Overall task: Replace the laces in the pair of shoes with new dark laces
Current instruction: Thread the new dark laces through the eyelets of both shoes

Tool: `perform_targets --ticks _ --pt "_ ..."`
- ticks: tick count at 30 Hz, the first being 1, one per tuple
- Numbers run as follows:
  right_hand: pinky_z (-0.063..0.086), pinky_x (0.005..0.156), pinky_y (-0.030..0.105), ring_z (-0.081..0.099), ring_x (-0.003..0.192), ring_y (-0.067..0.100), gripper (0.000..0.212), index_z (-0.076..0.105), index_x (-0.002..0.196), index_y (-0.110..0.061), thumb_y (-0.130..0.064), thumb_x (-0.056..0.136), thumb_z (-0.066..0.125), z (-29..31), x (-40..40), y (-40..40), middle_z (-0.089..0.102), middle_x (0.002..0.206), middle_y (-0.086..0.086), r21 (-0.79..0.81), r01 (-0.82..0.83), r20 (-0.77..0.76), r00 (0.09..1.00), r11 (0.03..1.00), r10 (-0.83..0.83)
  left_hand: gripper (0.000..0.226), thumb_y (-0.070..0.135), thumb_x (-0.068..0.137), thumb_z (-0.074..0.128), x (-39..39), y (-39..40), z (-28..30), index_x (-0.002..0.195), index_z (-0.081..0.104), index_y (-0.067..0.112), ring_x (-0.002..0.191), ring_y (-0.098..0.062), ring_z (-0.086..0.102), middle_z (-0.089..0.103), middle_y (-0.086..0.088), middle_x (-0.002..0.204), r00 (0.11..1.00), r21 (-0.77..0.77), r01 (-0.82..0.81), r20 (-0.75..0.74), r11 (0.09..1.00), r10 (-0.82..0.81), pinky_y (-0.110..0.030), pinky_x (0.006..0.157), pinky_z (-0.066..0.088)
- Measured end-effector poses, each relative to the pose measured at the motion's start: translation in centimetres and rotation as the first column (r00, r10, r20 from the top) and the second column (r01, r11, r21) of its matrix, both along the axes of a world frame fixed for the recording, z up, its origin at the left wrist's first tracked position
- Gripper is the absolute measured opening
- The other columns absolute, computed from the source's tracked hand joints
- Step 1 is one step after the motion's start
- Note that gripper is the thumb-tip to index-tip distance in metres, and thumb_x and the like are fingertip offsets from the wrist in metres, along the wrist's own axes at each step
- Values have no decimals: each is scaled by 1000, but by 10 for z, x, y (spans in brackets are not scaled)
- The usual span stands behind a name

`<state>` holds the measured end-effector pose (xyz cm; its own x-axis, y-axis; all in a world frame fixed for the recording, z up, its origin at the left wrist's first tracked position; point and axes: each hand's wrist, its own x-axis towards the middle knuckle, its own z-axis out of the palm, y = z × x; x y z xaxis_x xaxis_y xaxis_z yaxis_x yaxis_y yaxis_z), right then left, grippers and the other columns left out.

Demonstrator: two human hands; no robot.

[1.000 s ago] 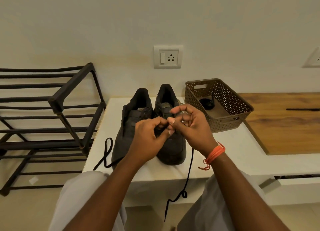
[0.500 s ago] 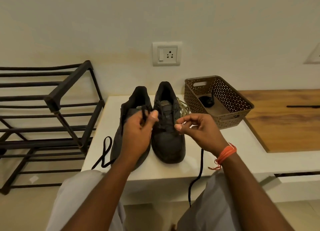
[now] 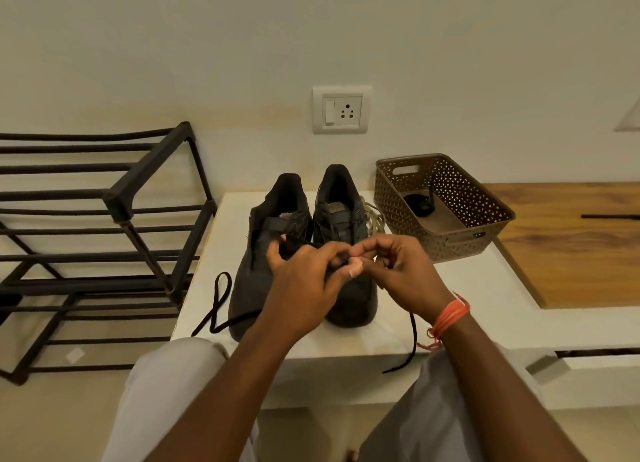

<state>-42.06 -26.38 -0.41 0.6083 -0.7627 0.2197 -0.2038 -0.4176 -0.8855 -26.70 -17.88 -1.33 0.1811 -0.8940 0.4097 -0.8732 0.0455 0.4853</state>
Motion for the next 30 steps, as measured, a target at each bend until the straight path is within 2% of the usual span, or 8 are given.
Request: perform_targets --ticks 4,9,15,18,20,23,26,30 --pt "50 62 14 63 61 2 7 73 87 -9 -8 80 76 0 -10 -7 71 76 6 22 91 12 996 996 -92 19 38 98 48 23 1 4 96 67 35 94 -9 50 61 12 84 972 -33 -233 -39 972 232 -46 104 15" --pt "43 53 9 55 53 -4 12 74 96 -10 -7 88 66 4 -23 -13 72 78 5 19 116 -43 992 993 -115 20 33 98 50 48 16 15 104 68 26 102 -20 50 54 6 83 817 21 -576 -5 817 576 -44 98 21" --pt "47 64 16 64 56 3 14 74 82 -10 -24 80 77 -6 -35 -24 71 67 3 51 273 -160 952 961 -262 19 29 97 52 58 17 11 107 64 18 107 -27 54 65 -5 105 751 35 -650 178 759 635 -48 101 21" --pt "44 50 12 55 51 1 5 75 88 -11 -12 84 72 -3 -46 -25 72 72 6 140 243 -121 966 960 -227 16 24 95 54 76 20 10 104 63 16 105 -29 53 64 -7 102 695 20 -712 156 702 701 -50 100 25" --pt "46 51 15 58 56 4 16 74 100 -12 -5 88 65 -2 -49 -24 74 81 5 169 206 -81 978 964 -195 17 20 93 56 83 24 9 108 63 16 108 -30 51 61 -9 108 676 49 -734 154 677 721 -51 100 26" --pt "55 61 23 70 70 15 21 70 107 -11 -2 89 63 0 -38 -20 76 86 6 194 135 4 990 972 -138 26 19 95 53 73 21 10 121 58 18 120 -27 46 54 -8 124 817 -32 -575 36 817 576 -48 104 27" --pt "58 65 28 73 73 23 17 66 102 -2 1 86 66 0 -18 -12 75 85 14 262 45 96 993 964 -73 29 20 99 46 34 6 12 125 58 16 117 -15 50 58 -3 123 993 -205 -100 -82 974 85 -39 103 40" --pt "58 61 27 72 70 23 8 67 88 -3 -4 82 72 -3 -9 -6 74 75 16 238 13 117 992 971 -42 36 25 99 50 -7 -4 -1 134 54 15 114 -2 55 62 0 126 932 -35 232 -277 972 -233 -18 98 45"
